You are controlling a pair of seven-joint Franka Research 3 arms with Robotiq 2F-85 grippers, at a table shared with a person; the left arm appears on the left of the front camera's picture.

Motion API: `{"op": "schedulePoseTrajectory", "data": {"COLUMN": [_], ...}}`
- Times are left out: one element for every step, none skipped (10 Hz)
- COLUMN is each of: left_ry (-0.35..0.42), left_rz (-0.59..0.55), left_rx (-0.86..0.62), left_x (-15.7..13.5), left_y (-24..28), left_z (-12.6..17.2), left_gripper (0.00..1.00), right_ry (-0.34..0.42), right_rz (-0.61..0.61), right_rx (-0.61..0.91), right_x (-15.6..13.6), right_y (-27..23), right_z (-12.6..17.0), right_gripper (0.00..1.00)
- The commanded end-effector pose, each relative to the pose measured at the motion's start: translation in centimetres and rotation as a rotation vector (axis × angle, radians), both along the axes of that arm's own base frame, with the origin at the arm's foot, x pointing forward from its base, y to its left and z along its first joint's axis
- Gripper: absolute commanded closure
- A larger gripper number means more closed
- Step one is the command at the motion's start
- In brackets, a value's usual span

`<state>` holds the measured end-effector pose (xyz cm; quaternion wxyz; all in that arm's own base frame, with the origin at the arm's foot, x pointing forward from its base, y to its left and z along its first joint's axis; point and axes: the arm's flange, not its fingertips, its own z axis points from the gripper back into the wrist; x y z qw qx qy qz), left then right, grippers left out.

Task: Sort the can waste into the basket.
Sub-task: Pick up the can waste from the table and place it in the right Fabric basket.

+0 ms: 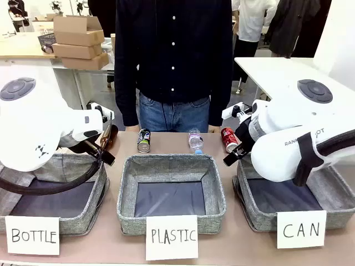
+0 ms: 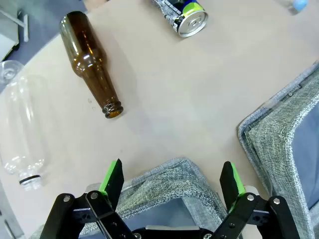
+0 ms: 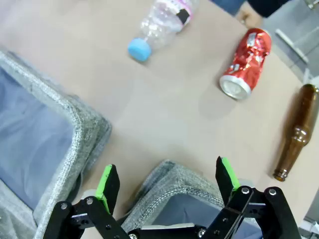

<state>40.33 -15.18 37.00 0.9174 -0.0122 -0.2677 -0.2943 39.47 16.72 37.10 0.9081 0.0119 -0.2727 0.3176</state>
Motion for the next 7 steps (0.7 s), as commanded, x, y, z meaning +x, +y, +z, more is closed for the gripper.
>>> {"op": "schedulePoseTrajectory", "data": {"left_ry": [0.0,0.0,0.0,0.0,0.0,0.0,0.0], "left_rz": [0.0,0.0,0.0,0.0,0.0,0.0,0.0], "left_rx": [0.0,0.0,0.0,0.0,0.0,0.0,0.0], "left_x": [0.0,0.0,0.0,0.0,0.0,0.0,0.0], "left_y": [0.0,0.0,0.0,0.0,0.0,0.0,0.0], "left_z": [0.0,0.0,0.0,0.0,0.0,0.0,0.0], "left_gripper": [0.0,0.0,0.0,0.0,0.0,0.0,0.0], "right_ry": [0.0,0.0,0.0,0.0,0.0,0.0,0.0], "right_rz": [0.0,0.0,0.0,0.0,0.0,0.0,0.0], "right_rx": [0.0,0.0,0.0,0.0,0.0,0.0,0.0], "right_x": [0.0,0.0,0.0,0.0,0.0,0.0,0.0], "right_y": [0.0,0.0,0.0,0.0,0.0,0.0,0.0], "right_z": [0.01,0.01,0.01,0.01,0.01,0.01,0.01], "right_gripper": [0.0,0.0,0.0,0.0,0.0,0.0,0.0]}}
